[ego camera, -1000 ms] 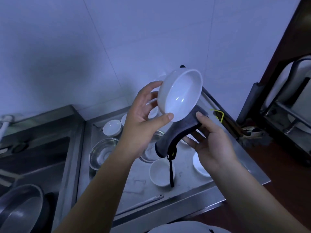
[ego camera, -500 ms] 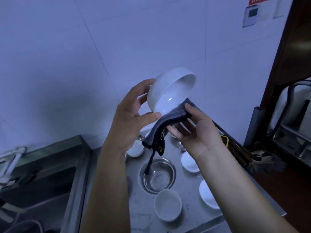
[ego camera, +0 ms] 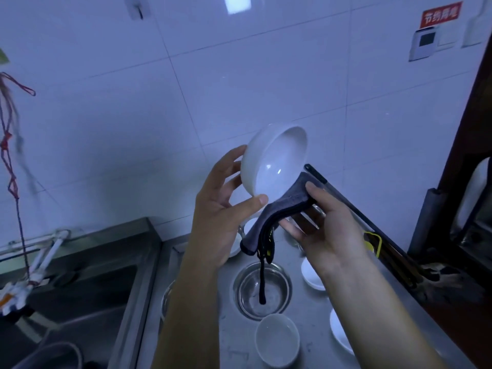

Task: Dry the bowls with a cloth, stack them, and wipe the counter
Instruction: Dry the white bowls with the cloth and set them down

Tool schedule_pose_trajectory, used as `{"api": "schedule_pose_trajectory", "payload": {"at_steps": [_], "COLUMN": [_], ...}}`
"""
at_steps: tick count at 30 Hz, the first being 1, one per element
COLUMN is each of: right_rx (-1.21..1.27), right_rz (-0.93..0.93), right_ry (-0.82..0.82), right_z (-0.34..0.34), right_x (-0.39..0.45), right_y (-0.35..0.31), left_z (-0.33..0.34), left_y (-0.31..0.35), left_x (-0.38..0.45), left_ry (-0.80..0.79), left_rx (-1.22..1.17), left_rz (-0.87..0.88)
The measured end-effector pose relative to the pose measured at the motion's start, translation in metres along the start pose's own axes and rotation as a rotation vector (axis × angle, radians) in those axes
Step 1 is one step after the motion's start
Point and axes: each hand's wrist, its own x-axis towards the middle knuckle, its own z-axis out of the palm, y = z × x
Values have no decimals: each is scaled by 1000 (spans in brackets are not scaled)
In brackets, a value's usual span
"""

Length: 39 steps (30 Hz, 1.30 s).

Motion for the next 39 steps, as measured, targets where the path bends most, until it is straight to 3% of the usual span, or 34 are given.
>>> {"api": "schedule_pose_trajectory", "payload": {"at_steps": [6, 10, 13, 15, 21, 26, 28, 32, 35, 39], "right_rx": [-62, -175, -524, -763, -750, -599, -537, -474, -409, -287], "right_rz": [-148, -482, -788, -850, -684, -730, -566, -137, -74, -117], "right_ry": [5, -65, -141, -153, -195, 35, 60, -131, -158, -35], "right_z": [1, 7, 8, 7, 1, 12, 15, 13, 9, 1], "right_x": [-5, -13, -1, 11, 40, 58, 67, 84, 89, 93], "right_y": [-1, -5, -2, 7, 7, 7, 3, -7, 0, 7], "left_z": [-1, 2, 14, 22, 33, 31, 26, 19, 17, 18], "left_y": [-1, -8, -12, -13, -27, -36, -37, -40, -46, -58], "left_x": [-2, 2, 7, 12, 18, 19, 21, 20, 21, 22], "left_ry": [130, 184, 205, 195, 252, 283, 281, 250, 193, 106], "left_rx": [-54, -125, -206, -216, -153, -155, -156, -106, -28, 79], "left_rz": [-93, -141, -168, -155, -159, -150, -129, -62, -33, -69]}}
